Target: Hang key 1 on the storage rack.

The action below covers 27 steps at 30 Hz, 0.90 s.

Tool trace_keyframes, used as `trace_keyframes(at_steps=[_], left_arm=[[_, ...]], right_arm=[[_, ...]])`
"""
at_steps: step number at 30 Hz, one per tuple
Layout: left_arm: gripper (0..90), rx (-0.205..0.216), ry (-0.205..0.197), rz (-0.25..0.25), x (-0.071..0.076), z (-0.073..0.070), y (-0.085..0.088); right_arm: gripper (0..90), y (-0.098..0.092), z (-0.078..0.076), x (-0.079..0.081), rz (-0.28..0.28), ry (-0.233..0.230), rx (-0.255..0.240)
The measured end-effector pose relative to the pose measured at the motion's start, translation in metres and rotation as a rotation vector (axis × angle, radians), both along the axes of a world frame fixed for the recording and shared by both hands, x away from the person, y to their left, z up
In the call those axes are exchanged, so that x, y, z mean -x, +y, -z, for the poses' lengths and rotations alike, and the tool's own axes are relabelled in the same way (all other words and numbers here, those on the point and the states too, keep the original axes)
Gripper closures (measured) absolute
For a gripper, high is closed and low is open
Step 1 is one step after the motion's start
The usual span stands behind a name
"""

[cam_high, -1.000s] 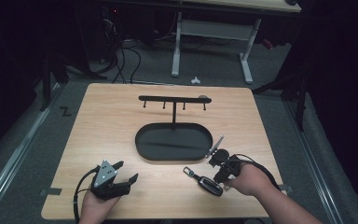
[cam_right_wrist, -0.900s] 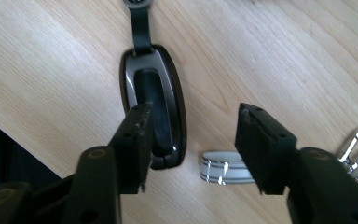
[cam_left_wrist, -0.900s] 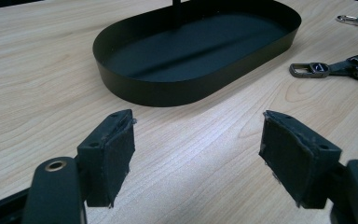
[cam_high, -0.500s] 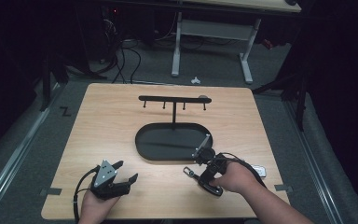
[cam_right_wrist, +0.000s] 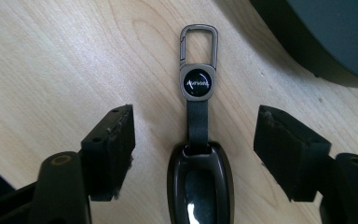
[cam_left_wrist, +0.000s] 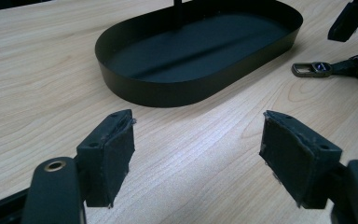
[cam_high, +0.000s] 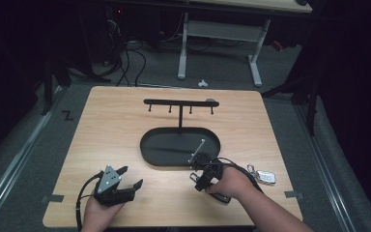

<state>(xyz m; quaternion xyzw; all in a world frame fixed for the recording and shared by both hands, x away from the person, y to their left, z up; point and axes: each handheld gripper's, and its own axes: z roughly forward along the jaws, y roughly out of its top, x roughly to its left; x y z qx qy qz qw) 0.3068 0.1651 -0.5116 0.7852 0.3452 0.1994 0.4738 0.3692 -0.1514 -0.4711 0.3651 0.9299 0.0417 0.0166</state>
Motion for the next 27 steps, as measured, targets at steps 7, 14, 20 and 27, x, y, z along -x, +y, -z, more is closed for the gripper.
trace_keyframes(at_steps=[7, 14, 20, 27], left_arm=[[26.2, 0.0, 0.0, 0.001, 0.0, 0.0, 0.0], [26.1, -0.008, 0.001, 0.008, 0.0, 0.002, -0.002], [26.0, -0.006, 0.004, 0.01, 0.0, 0.002, -0.003], [26.1, -0.009, 0.006, 0.014, 0.0, 0.003, -0.003]], right_arm=[[44.2, 0.003, 0.01, -0.006, -0.02, 0.006, 0.046], [55.3, 0.002, 0.019, -0.007, -0.078, 0.027, 0.081], [62.1, 0.002, 0.019, -0.007, -0.075, 0.04, 0.072], [69.7, 0.0, 0.018, -0.009, -0.063, 0.038, 0.061]])
